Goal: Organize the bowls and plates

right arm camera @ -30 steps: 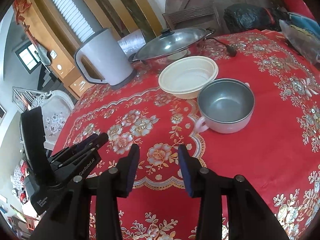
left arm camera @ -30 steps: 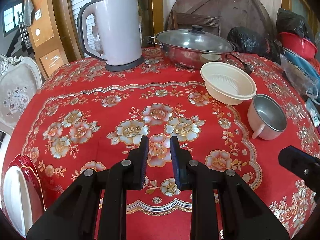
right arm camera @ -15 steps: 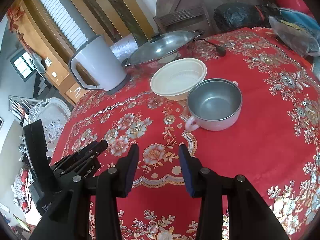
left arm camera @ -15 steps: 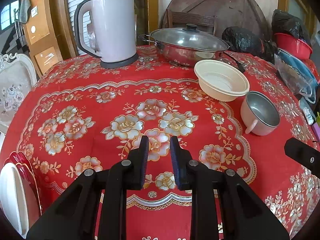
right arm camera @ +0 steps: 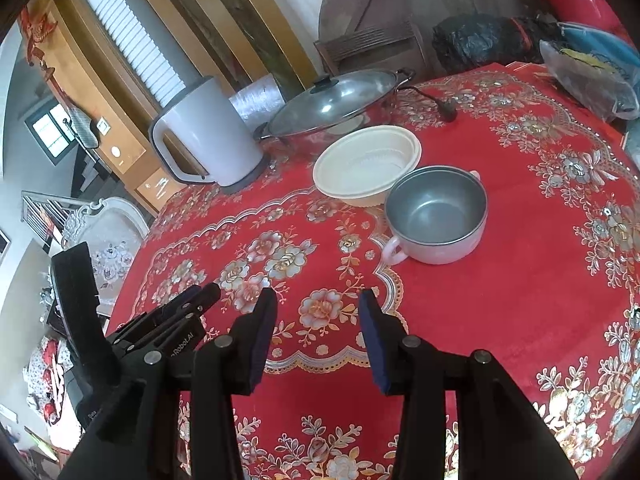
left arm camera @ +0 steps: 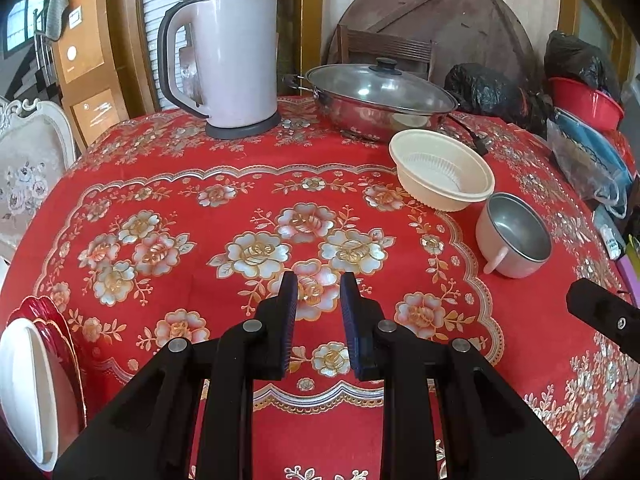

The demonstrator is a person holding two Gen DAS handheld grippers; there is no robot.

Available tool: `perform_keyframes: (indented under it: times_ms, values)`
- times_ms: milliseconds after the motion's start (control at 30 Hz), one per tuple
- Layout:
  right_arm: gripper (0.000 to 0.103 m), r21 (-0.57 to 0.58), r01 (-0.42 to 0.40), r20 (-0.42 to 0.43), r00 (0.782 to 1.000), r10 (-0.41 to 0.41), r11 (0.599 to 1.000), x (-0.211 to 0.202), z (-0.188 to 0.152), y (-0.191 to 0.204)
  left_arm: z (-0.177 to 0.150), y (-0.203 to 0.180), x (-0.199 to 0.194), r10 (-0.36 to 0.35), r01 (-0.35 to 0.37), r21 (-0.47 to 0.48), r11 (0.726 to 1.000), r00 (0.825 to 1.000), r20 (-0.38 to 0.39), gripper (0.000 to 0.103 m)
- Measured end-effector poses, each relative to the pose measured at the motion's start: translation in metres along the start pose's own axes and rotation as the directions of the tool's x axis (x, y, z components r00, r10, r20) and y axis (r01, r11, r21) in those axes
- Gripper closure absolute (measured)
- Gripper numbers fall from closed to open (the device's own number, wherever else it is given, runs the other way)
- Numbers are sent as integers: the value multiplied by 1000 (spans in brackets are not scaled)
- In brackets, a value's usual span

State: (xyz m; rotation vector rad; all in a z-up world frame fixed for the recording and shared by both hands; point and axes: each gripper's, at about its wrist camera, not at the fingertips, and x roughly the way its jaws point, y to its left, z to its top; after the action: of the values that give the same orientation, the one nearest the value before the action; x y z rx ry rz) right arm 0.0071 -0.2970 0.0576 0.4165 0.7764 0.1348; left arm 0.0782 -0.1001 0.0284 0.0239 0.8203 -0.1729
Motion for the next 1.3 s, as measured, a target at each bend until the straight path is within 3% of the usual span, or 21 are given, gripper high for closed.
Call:
perform_keyframes:
  times_ms: [267, 533, 1033, 1300]
  values:
    - [61, 10, -3, 0, 1000, 3, 1000, 1, 2, -4, -1, -6, 4, -7, 7, 16, 1000, 1000, -10, 82]
    - [60, -31, 33, 43, 999, -32, 999, 0, 29, -4, 6, -9, 9, -6, 6, 25, 1000, 1000, -16, 82]
    - [58, -47, 75, 28, 997, -74, 996, 33, 72, -22, 50, -15, 33, 13, -13, 43, 999, 1000, -3, 82]
    - [58, -35, 65, -5, 998, -65, 997, 54, 99, -43, 67, -23, 60, 8, -6, 44, 999, 999, -39, 82]
